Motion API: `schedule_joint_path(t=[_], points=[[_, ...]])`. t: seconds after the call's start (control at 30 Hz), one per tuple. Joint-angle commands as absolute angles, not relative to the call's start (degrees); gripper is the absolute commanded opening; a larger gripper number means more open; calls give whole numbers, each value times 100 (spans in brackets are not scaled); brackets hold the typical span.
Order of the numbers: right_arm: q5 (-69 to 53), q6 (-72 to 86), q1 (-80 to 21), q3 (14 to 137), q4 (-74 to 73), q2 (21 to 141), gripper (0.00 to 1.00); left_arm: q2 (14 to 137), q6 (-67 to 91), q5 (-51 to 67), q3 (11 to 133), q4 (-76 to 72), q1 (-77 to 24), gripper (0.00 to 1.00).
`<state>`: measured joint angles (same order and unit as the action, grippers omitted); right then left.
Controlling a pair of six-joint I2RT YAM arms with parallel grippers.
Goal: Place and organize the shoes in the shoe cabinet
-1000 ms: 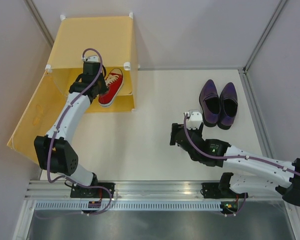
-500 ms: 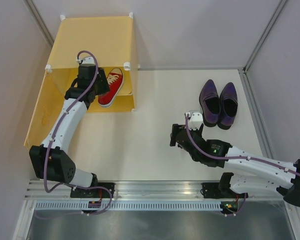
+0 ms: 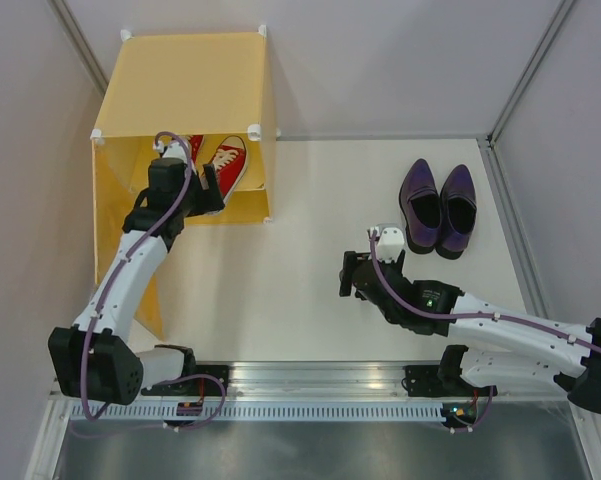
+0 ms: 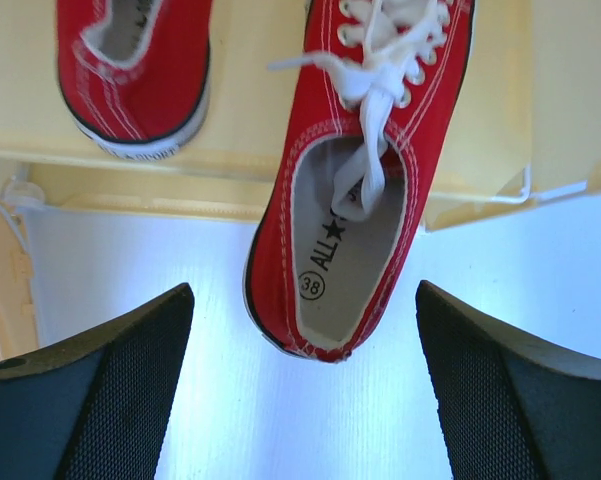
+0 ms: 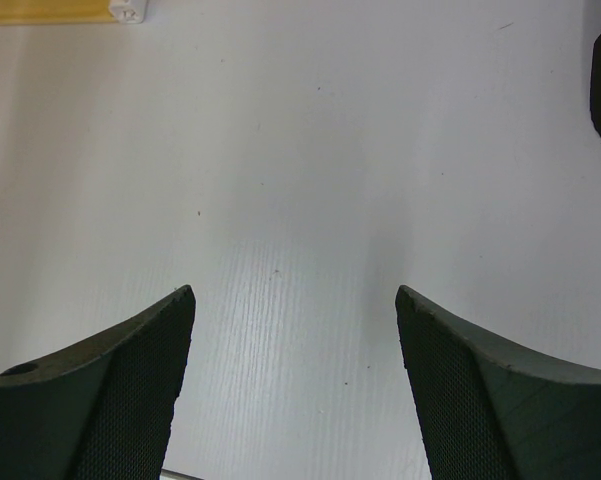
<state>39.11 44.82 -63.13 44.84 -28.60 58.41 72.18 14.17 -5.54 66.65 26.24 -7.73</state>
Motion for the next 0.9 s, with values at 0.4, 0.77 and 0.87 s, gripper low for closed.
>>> schedule_joint_path(t=[0.4, 0.77, 0.87], points=[[3788, 4605, -6302, 4263, -2593, 5836, 85, 6838, 1011, -281, 5458, 783, -729, 89], [3771, 4588, -6302, 4210, -2558, 5845, 85, 7224, 791, -123, 5458, 483, -729, 83], [3753, 4579, -6302, 4184, -2531, 5845, 85, 7225, 730, -106, 5388, 492, -729, 83]])
